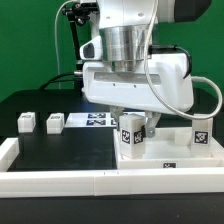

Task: Assemble square table

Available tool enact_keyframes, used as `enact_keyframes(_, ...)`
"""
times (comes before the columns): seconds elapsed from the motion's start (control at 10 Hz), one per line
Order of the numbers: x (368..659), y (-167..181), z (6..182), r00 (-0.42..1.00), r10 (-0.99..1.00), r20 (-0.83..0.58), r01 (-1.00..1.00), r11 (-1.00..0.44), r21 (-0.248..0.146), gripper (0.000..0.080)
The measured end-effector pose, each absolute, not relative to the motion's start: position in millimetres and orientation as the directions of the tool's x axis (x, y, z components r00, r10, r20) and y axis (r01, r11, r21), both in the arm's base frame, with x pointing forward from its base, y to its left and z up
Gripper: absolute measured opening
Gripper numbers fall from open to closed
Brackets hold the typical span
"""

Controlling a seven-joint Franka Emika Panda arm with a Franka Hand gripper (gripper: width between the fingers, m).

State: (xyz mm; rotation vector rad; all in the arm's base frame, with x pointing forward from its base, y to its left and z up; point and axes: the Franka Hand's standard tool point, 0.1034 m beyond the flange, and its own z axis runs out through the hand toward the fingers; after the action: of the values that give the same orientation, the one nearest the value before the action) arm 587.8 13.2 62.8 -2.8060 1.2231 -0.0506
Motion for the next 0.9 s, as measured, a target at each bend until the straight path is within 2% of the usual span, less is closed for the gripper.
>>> enact_keyframes(0.1,587.7,15.3,62.8,0.709,-0.705,0.002,-0.702,-0.707,-0.084,0.0559)
enact_keyframes(0.2,587.6,16.9,63.0,0.788,-0.615,0.012,-0.613,-0.786,-0.082,0.0633)
enact_keyframes(0.3,587.7,16.7,63.2,0.856,-0.517,0.022,-0.514,-0.854,-0.079,0.0645)
enact_keyframes(0.6,587.5,16.0,63.5,0.966,-0.256,0.042,-0.253,-0.966,-0.058,0.0649)
enact_keyframes(0.8,586.1,17.5,63.6,0.988,-0.148,0.036,-0.146,-0.988,-0.053,0.0649)
enact_keyframes(0.9,586.3,17.8,64.6,0.999,-0.031,0.04,-0.029,-0.999,-0.038,0.0649)
